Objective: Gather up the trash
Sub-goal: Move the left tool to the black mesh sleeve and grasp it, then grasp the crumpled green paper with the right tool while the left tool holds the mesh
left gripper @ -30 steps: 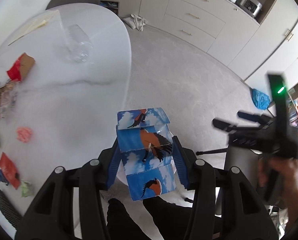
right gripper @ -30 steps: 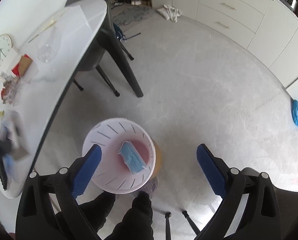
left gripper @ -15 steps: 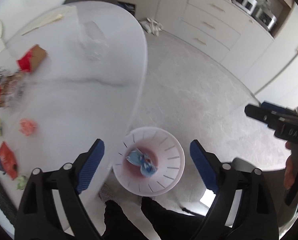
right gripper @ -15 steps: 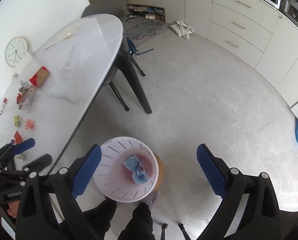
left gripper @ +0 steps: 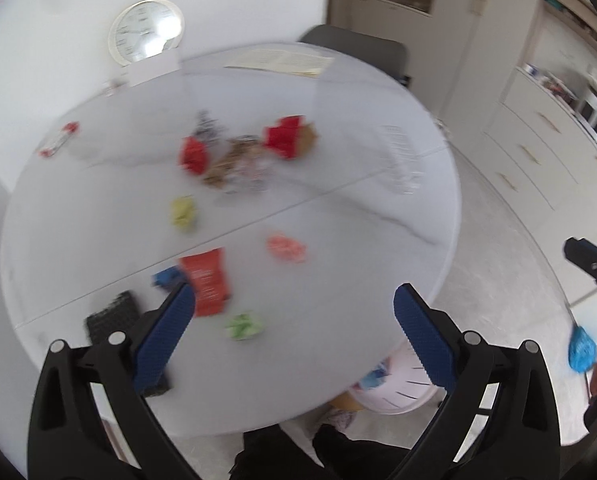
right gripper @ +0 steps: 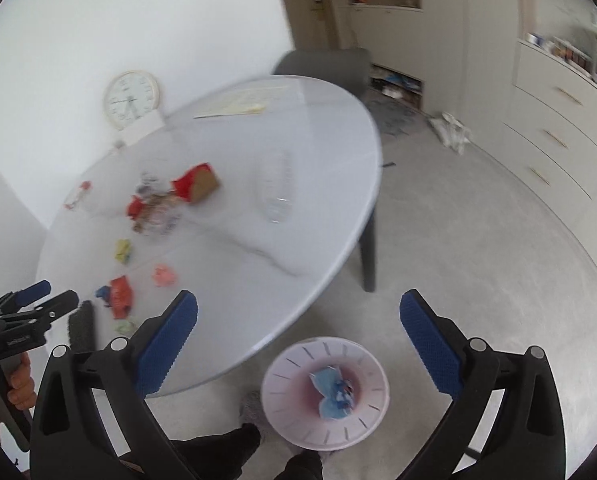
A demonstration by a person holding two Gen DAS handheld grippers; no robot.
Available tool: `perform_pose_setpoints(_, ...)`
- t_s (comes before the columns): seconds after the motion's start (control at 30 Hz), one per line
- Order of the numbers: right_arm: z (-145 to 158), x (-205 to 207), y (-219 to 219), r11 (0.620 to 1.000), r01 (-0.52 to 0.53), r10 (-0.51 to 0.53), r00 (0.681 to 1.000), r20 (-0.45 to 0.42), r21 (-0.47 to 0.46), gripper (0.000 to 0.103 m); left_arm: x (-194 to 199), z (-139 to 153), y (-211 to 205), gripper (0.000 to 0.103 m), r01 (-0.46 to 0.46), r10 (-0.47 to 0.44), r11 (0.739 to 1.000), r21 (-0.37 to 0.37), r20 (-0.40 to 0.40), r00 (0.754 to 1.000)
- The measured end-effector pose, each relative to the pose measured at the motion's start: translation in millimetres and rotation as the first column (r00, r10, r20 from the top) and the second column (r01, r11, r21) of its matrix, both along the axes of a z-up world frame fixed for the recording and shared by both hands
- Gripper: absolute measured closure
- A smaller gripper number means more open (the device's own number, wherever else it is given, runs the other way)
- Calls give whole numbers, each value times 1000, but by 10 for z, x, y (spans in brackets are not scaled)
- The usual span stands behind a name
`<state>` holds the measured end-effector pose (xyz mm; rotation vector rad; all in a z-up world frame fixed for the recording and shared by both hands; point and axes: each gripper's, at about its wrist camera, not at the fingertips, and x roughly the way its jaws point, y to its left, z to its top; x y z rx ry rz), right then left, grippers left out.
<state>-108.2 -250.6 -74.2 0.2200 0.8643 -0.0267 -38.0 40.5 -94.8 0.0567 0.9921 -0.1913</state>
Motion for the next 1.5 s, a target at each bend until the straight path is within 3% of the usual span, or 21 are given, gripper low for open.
perform_pose_setpoints(0.13, 26, 237, 454, 995, -104, 104, 995, 9, -9, 2, -11, -128, 632, 8, -150, 150, 989, 7, -33, 988)
perform_pose_setpoints(0.37, -56, 584, 1198, 971, -241, 241, 970, -12, 0, 2, 12, -573, 1528, 8, -335, 339, 940, 59, -108, 935)
perform_pose_setpoints(0.57, -161, 794, 1676, 952, -308, 307, 950, -59, 7, 2, 77, -1004, 2124, 9, -403, 404, 914, 48, -181, 897)
perform_pose_setpoints(0.7, -215, 880, 1873, 941, -338, 336, 938, -88, -16, 2, 102, -1275, 2388, 19, -428, 423, 903, 30, -237, 875)
perform_pose_setpoints(0.9, -255, 1000, 2079, 930, -366, 360, 925, -124, -31, 2, 123, -1557, 2553, 42, -478, 440, 877, -48, -320, 839)
perform_pose_setpoints(1.07, -255, 1065, 2149, 926, -376, 367, 920, -134, -43, 2, 149, -1571, 2492, 56, -477, 426, 874, -96, -319, 846)
perform_pose_setpoints(1.2, -267, 1096, 2144, 925, -377, 367, 919, -145, -48, 2, 188, -1562, 2417, 72, -494, 433, 860, -130, -328, 840)
perform_pose_setpoints(1.33, -313, 1108, 2134, 920, -389, 378, 912, -158, -49, 2, 222, -1549, 2351, 89, -513, 456, 851, -111, -326, 828)
perform_pose_setpoints(1.5, -565, 1087, 2259, 883, -468, 453, 871, -192, -39, 3, 220, -1340, 2302, 91, -504, 459, 858, -101, -290, 840)
